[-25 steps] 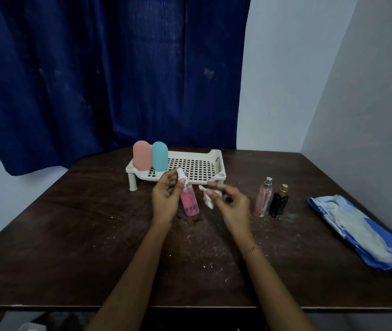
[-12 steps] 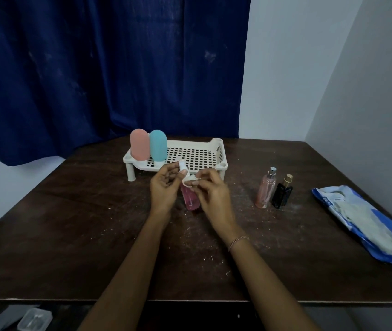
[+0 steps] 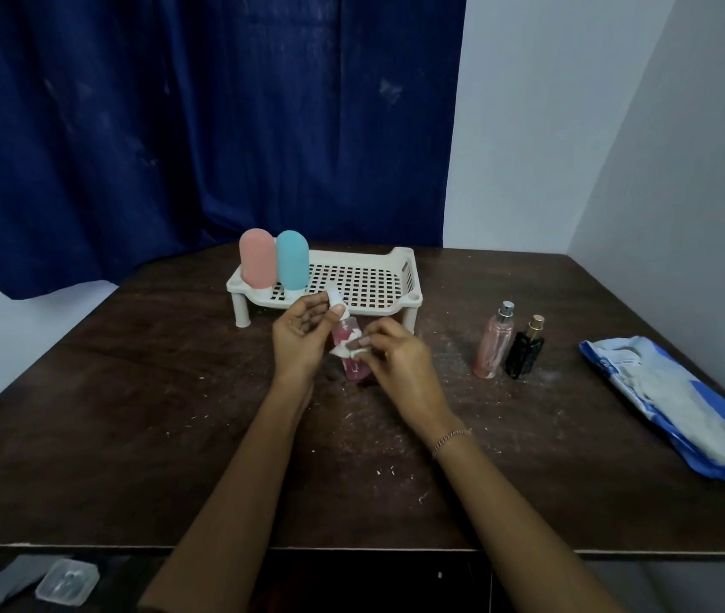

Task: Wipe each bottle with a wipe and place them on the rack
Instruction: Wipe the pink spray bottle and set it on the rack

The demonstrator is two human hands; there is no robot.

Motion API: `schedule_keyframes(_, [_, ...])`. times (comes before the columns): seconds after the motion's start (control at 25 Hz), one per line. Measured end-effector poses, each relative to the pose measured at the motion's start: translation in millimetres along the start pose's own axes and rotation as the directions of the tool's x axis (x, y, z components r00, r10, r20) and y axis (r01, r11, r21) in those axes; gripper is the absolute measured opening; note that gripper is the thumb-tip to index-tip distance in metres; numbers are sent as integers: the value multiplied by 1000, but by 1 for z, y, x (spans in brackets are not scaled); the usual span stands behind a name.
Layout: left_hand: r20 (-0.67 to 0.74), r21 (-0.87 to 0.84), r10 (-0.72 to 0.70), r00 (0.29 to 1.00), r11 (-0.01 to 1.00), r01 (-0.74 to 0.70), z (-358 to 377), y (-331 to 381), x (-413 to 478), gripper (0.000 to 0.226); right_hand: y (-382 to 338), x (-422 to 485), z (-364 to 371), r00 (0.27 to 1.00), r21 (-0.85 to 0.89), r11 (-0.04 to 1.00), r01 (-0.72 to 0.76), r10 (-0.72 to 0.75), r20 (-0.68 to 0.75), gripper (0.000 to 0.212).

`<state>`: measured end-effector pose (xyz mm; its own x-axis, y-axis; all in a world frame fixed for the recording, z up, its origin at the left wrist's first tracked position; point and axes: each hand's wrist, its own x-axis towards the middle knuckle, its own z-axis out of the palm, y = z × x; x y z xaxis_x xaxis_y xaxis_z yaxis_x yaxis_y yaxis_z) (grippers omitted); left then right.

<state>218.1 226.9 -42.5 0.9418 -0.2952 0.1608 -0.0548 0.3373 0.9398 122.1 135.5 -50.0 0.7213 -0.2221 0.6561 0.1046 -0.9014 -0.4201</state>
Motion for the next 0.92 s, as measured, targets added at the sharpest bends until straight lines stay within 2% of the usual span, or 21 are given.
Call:
schedule_keyframes(0.16, [18,22,16,1000,1000,-16,0,0,0,27,-8,24,-1,999,-16,1000,8,-9,-48,17])
schedule_keyframes(0.36, [-17,-14,-33,999,999,33,-2,-1,3,28,6,4,2,996,37,999,31,-34,87,17])
schedule_keyframes(0.48, [-10,0,-39,999,999,39,2,-1,5,33,9,-8,3,988,2,1000,16,-16,151,16])
schedule_keyframes(0.72, [-32,-3,-43,999,999,42,-3,0,4,30,-7,15,2,999,-21,999,40,-39,34,13])
schedule_keyframes(0.92, [-59,-2,-81,995,997,81,-4,-4,9,34,10,-6,-2,964,-31,996,79,-69,256,16])
